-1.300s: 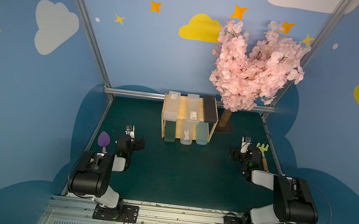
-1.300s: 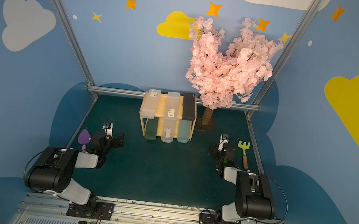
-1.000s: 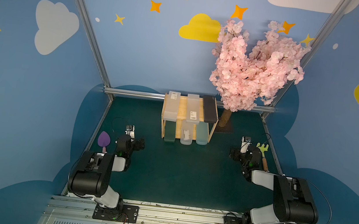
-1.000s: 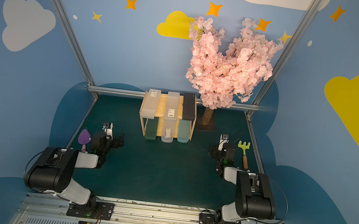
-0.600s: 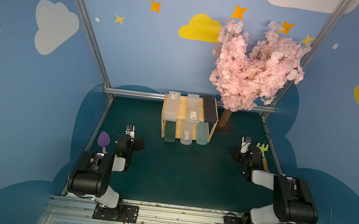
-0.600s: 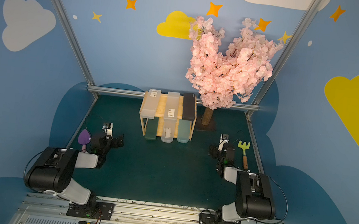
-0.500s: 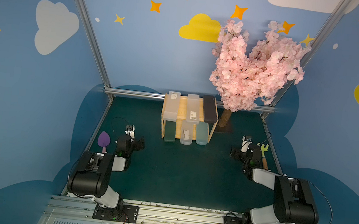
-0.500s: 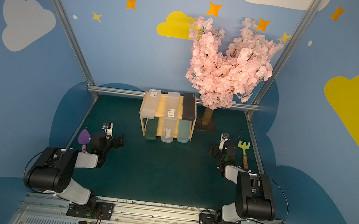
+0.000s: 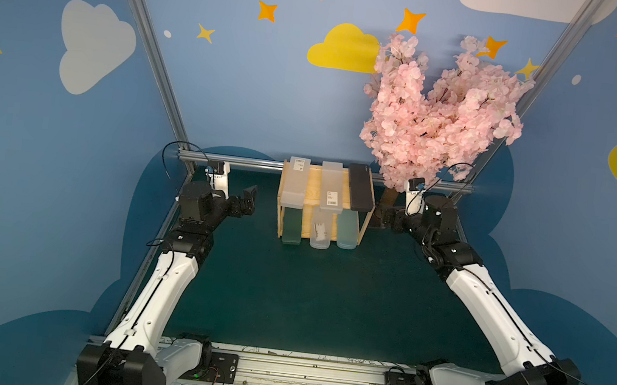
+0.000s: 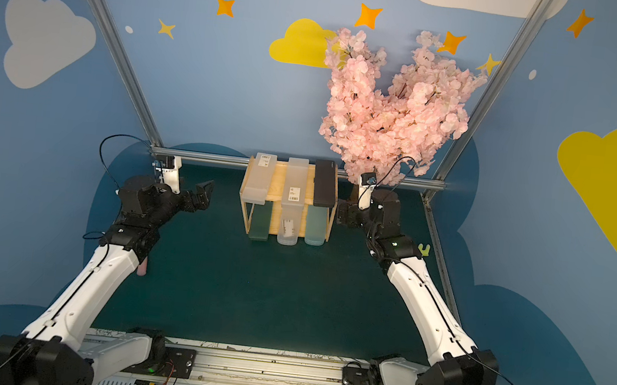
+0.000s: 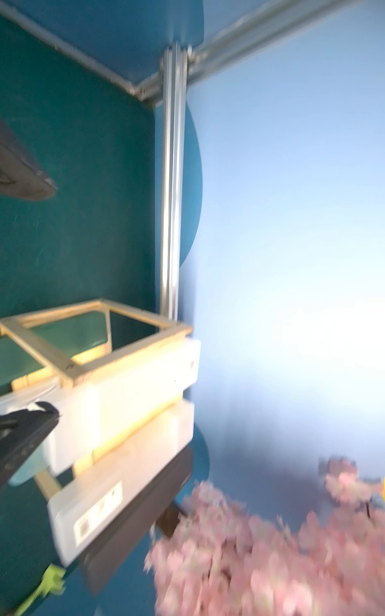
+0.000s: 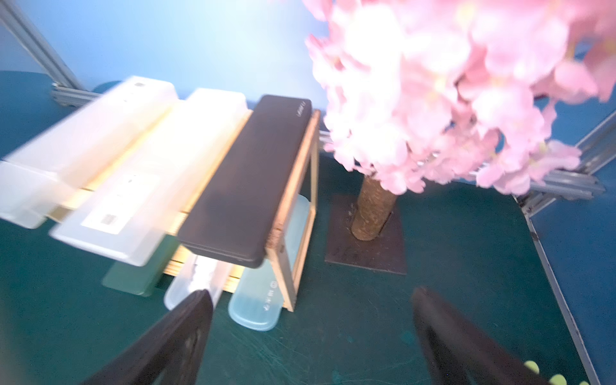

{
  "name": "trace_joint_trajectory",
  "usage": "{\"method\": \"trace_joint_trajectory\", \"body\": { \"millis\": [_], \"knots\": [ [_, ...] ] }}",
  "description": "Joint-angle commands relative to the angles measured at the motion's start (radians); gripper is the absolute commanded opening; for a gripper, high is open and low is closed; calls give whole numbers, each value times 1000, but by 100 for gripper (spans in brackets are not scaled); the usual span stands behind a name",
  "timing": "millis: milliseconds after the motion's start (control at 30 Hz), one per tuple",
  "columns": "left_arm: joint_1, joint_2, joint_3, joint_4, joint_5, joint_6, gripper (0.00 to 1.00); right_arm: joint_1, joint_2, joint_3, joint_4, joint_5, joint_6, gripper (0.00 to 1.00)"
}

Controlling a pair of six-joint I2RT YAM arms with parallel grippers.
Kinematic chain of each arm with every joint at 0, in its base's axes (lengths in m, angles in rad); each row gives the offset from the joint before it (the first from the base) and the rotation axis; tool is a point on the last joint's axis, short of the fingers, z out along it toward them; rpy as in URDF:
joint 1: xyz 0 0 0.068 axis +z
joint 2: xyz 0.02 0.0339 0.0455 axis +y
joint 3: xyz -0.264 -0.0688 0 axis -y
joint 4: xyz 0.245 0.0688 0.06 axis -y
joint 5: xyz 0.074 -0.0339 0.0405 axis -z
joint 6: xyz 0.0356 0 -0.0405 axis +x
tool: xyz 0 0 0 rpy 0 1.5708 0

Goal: Remove the pencil cases from the shelf
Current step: Pick up the pencil case from the shelf.

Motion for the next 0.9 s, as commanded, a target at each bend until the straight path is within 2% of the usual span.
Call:
{"method": "trace_joint_trajectory", "body": {
  "millis": [0,233,333,633,867],
  "knots": [
    [-52,-39,30,-219,110,-31,100,62,51,146,-214,-11,73,98],
    [-111,-78,71,-258,126,-61,100,117,298,510,-462,-9,135,98],
    [-125,-71,77,-260,130,-77,100,119,385,611,-526,20,162,98],
    [-163,-37,70,-278,107,-92,100,124,551,783,-608,42,201,98],
    [-168,-23,62,-285,93,-92,100,124,627,841,-642,43,208,98]
  ]
}}
